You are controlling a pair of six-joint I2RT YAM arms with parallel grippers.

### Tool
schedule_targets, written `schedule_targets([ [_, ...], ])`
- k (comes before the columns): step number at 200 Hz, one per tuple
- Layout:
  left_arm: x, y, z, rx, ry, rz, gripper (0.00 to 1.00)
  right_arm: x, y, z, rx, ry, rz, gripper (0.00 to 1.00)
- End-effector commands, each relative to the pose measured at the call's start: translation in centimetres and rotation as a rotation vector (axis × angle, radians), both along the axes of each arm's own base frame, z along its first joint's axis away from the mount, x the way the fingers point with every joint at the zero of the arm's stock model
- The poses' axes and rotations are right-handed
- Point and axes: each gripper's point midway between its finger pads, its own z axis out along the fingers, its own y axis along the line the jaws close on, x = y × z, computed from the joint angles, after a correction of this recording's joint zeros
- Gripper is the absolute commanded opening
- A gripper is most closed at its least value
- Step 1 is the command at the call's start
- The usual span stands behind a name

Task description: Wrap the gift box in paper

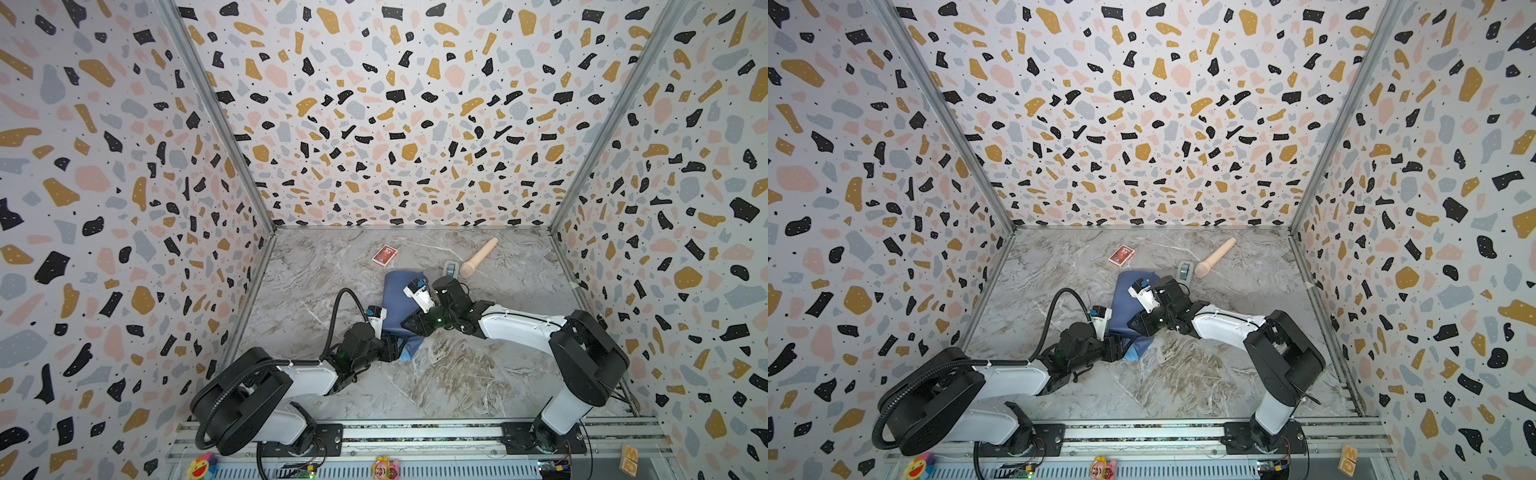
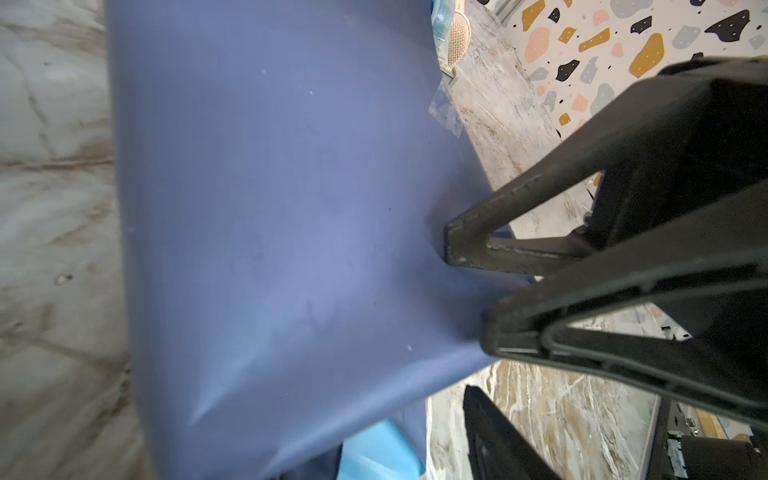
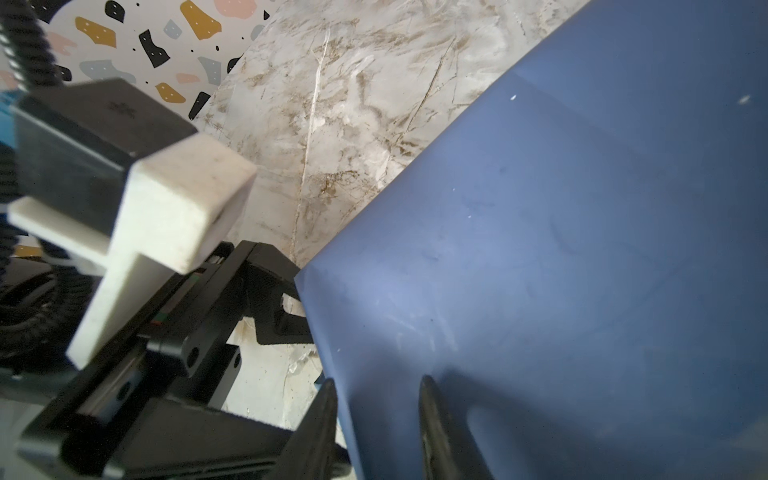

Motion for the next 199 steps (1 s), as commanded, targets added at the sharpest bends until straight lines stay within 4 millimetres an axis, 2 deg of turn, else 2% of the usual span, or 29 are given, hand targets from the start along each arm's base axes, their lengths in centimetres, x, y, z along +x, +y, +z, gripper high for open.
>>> schedule_targets([
  [1, 0.3, -0.2, 0.6, -0.016, -0.06, -0.02, 0.63, -0.6, -1.3, -2.9, -0.083, 0.072, -0.025, 0.34],
  [46, 0.0, 0.1, -0.7, 0.017, -0.054, -0.034, 0.52, -0.5, -1.4, -3.1, -0.087, 0.075, -0.026, 0.34],
  [63, -0.2, 0.0, -0.6, 0.012, -0.059, -0.052, 0.46, -0.6, -1.4, -3.3, -0.091, 0.08, -0.027, 0.34],
  [86, -0.5, 0.2, -0.8, 0.016, -0.064, -0.069, 0.43, -0.6, -1.4, -3.3, -0.089, 0.078, -0.026, 0.33],
  [199, -0.8, 2.2, -0.8, 0.007, -0.057, -0.07, 0.19, -0.7, -1.5, -3.7, -0.097, 0.085, -0.029, 0.32],
])
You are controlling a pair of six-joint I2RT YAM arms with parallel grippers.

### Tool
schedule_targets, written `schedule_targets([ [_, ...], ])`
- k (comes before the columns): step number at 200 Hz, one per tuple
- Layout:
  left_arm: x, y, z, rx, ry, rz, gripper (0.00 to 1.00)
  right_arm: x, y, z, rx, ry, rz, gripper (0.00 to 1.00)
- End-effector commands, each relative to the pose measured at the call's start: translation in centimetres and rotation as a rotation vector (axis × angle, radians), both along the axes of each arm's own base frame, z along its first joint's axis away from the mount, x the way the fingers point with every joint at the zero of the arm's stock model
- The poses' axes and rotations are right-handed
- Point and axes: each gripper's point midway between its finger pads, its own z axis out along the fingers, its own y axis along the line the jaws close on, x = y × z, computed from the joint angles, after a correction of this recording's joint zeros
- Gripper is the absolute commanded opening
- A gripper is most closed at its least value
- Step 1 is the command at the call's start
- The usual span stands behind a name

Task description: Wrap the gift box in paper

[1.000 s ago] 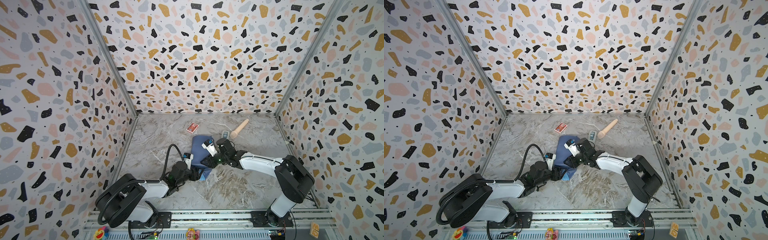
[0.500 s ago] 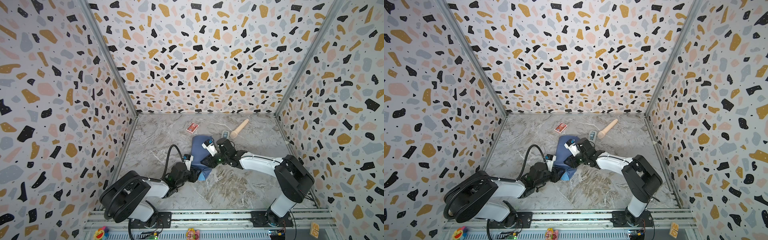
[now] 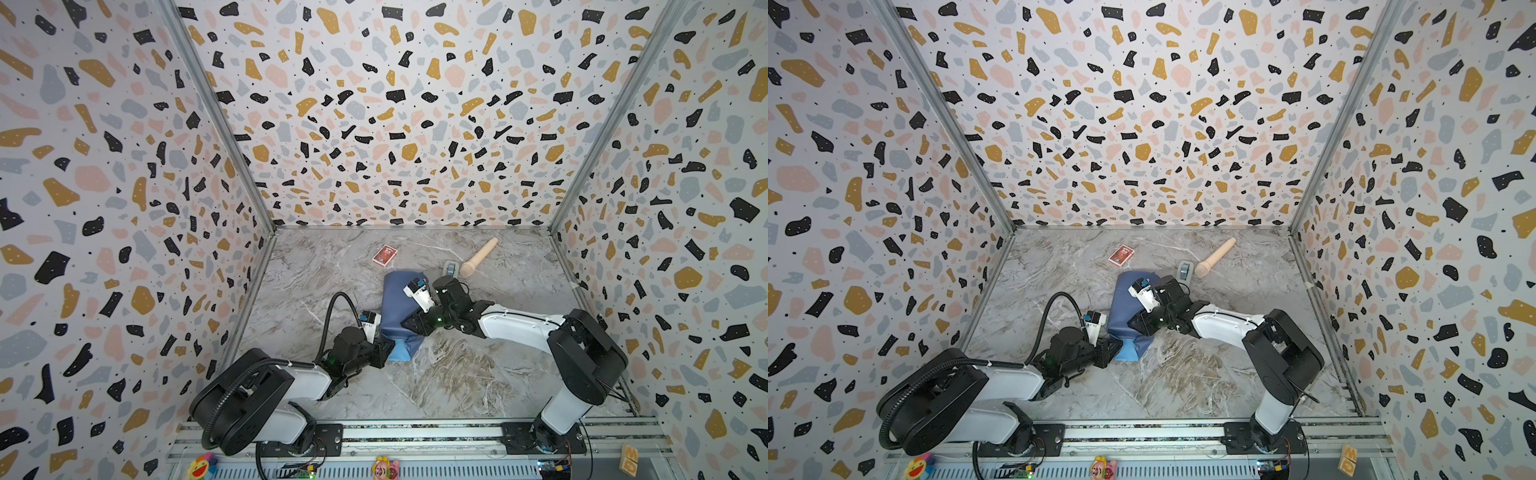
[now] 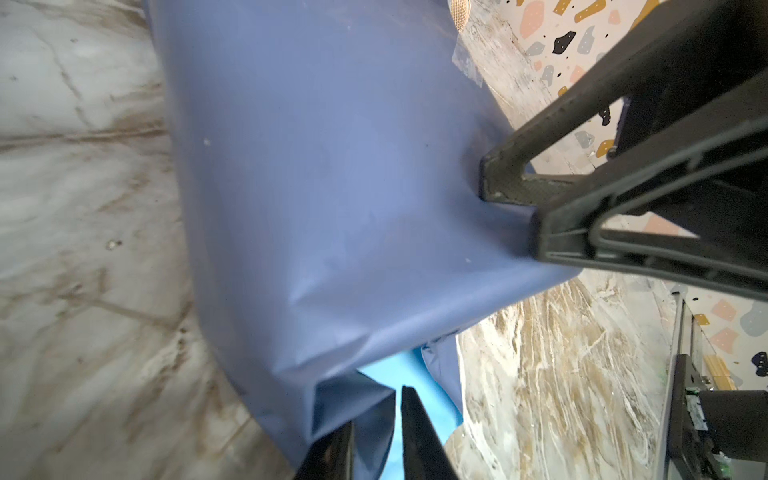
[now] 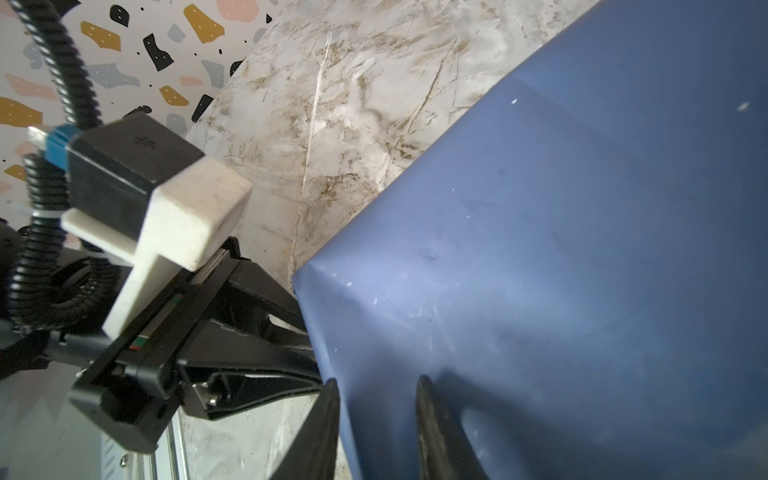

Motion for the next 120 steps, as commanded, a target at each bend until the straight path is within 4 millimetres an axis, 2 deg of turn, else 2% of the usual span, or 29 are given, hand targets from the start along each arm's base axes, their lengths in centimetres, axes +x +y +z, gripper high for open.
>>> schedule_targets([
  [1, 0.01, 0.02, 0.6, -0.013, -0.028, -0.02, 0.19, -0.82, -1.63, -3.59, -0.104, 0.085, -0.031, 0.32],
  [85, 0.03, -0.03, 0.5, -0.002, -0.024, -0.044, 0.07, -0.8, -1.63, -3.69, -0.106, 0.084, -0.03, 0.32],
  [120, 0.15, -0.22, 0.53, 0.012, -0.027, -0.059, 0.15, -0.76, -1.56, -3.59, -0.104, 0.083, -0.029, 0.32],
])
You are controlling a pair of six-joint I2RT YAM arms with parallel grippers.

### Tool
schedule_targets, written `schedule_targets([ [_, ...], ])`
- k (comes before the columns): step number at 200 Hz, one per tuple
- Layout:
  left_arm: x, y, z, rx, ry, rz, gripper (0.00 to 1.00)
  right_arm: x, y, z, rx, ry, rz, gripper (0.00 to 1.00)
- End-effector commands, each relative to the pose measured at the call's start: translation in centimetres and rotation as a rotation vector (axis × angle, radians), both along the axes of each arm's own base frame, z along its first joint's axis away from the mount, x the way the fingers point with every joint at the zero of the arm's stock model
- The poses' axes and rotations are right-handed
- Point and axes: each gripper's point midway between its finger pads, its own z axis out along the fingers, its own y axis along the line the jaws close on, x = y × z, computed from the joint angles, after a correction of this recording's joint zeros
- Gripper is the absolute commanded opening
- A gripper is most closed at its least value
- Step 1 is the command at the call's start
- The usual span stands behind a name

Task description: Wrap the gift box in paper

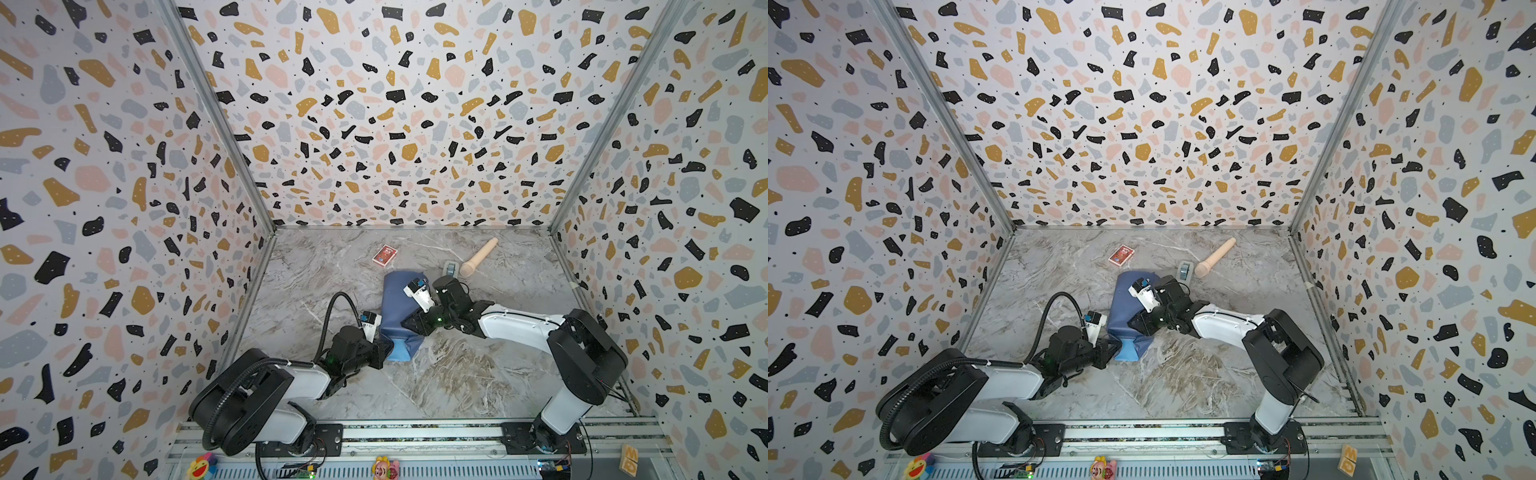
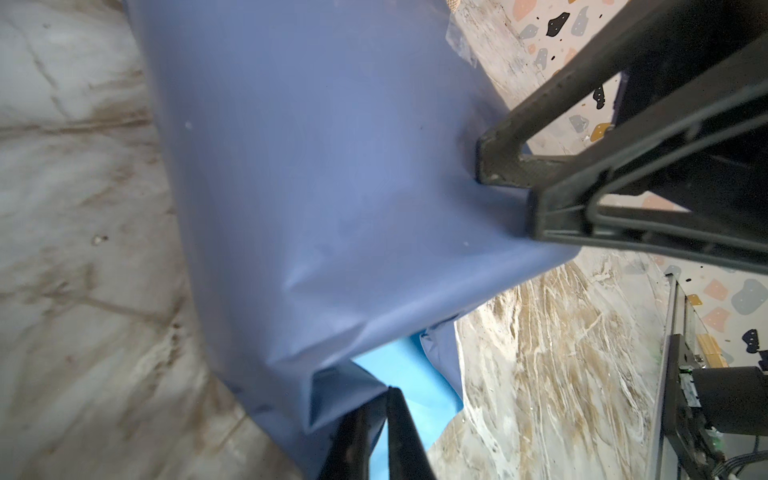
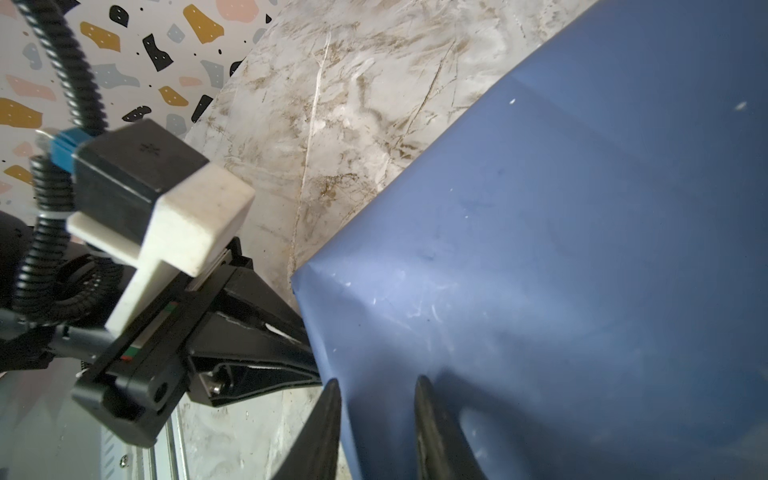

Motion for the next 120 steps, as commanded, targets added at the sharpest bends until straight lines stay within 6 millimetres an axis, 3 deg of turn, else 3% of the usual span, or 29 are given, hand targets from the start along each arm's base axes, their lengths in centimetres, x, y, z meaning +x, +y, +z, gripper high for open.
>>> schedule_targets([
  [1, 0.5, -0.3, 0.9, 0.001, -0.039, -0.019, 0.15, -0.8, -1.6, -3.6, -0.104, 0.083, -0.03, 0.32],
  [49, 1.4, -1.4, 1.4, -0.05, -0.033, -0.018, 0.15, -0.7, -1.5, -3.6, -0.102, 0.084, -0.031, 0.31],
  [120, 2.4, -2.1, 0.6, -0.059, -0.016, 0.028, 0.15, -0.8, -1.6, -3.5, -0.103, 0.082, -0.032, 0.31],
])
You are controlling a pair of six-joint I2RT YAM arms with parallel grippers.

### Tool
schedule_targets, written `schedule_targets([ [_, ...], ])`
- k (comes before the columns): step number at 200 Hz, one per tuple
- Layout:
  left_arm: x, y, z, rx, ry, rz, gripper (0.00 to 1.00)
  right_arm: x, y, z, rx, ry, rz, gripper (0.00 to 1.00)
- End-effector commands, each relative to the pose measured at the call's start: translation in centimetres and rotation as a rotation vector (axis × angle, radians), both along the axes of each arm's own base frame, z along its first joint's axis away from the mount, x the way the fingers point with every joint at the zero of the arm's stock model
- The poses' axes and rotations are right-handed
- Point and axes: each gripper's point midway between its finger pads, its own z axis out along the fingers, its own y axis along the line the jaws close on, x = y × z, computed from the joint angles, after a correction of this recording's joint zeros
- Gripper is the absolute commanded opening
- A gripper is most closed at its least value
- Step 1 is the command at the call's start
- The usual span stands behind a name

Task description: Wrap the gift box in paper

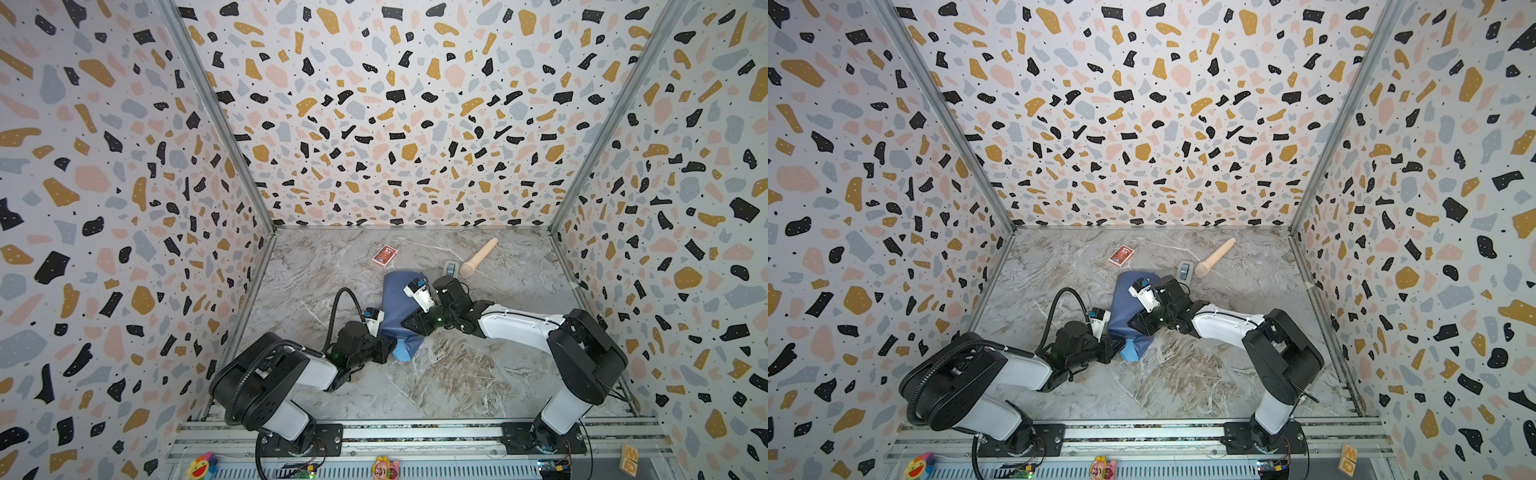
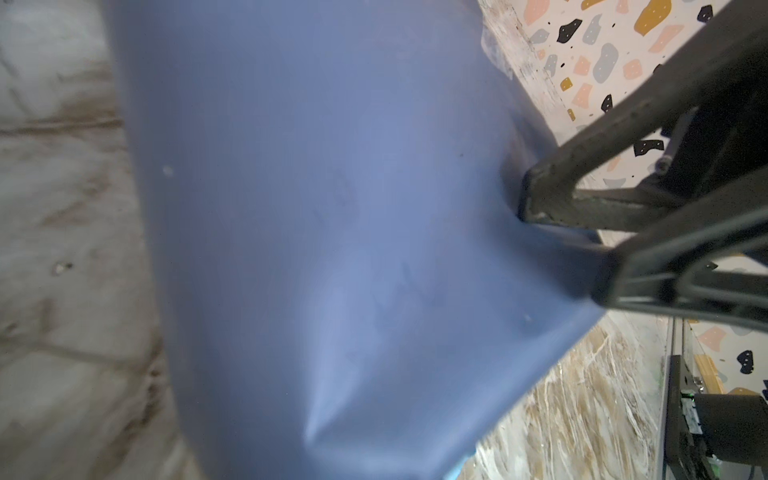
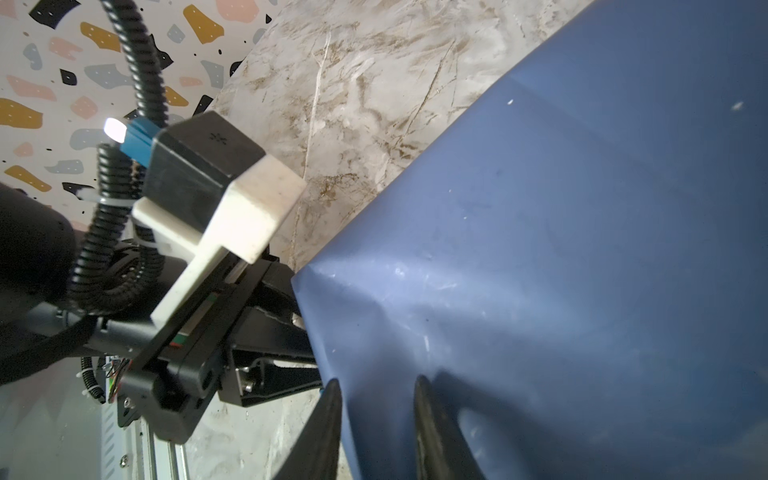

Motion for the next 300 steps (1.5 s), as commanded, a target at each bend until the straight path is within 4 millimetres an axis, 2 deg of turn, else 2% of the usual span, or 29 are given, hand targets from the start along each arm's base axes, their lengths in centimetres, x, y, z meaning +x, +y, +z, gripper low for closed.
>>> schedule_targets([
  [1, 1.0, -0.9, 1.4, -0.035, -0.052, 0.017, 0.15, -0.8, -1.6, -3.5, -0.104, 0.081, -0.031, 0.31],
  [59, 0.1, 0.3, -1.1, 0.042, -0.03, 0.071, 0.2, -0.8, -1.5, -3.6, -0.102, 0.08, -0.029, 0.31],
  [150, -1.1, 0.6, -2.7, 0.09, -0.029, 0.09, 0.32, -0.7, -1.5, -3.7, -0.105, 0.083, -0.029, 0.31],
  [183, -2.1, 0.2, -2.1, 0.028, -0.018, 0.073, 0.34, -0.8, -1.6, -3.9, -0.11, 0.084, -0.03, 0.31],
  [231, -3.2, -1.7, -1.4, -0.078, 0.011, 0.014, 0.38, -0.7, -1.5, -3.9, -0.106, 0.085, -0.032, 0.31],
  [266, -2.6, -2.9, -1.1, -0.114, 0.01, 0.002, 0.41, -0.7, -1.5, -4.0, -0.109, 0.088, -0.032, 0.31],
  [300, -1.8, -3.1, -0.7, -0.078, -0.021, 0.004, 0.49, -0.6, -1.5, -3.8, -0.107, 0.083, -0.029, 0.31],
])
